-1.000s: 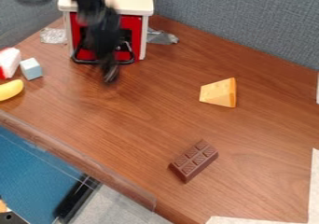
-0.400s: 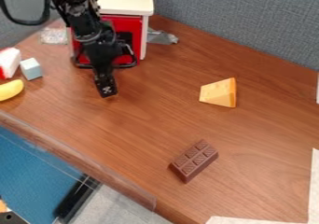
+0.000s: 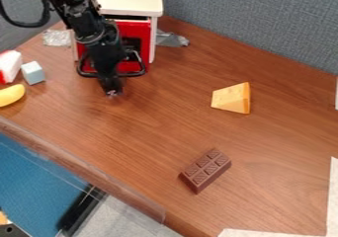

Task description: Open the drawer

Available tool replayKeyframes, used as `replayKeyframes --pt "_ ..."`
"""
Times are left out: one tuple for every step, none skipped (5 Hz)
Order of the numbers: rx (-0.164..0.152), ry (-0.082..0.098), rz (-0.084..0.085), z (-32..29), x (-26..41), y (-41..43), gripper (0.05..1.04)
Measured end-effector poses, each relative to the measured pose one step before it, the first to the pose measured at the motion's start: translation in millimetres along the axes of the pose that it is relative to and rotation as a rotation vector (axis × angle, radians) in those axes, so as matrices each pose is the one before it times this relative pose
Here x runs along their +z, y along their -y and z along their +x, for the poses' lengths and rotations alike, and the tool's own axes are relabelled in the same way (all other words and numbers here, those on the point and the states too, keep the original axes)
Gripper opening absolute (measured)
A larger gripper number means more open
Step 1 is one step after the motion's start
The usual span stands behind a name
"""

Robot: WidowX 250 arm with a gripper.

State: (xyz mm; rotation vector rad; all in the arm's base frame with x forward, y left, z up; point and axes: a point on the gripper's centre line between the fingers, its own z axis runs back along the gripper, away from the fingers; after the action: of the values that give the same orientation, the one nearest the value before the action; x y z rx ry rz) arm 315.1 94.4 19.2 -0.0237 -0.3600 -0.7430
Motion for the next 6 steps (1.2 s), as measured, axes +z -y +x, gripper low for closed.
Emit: replayKeyframes --pt "-0.0059 0.0002 -0.0199 0.49 -0.55 7.20 0.159" --pt "-0.0025 0.0038 -0.0146 0.36 3.06 11.23 0.157" --pt "-0.0059 0.0024 -0.0100 -2.57 2.44 11.62 0.154" --pt "-0.0147 0.0042 -0.0006 -1.92 -0.09 8.65 0.154" --pt "-0.0041 0.0021 -0.0101 -1.17 3.52 10.47 0.153" --pt "0.0036 -0.0038 -0.0072 -3.90 -0.71 9.95 0.153"
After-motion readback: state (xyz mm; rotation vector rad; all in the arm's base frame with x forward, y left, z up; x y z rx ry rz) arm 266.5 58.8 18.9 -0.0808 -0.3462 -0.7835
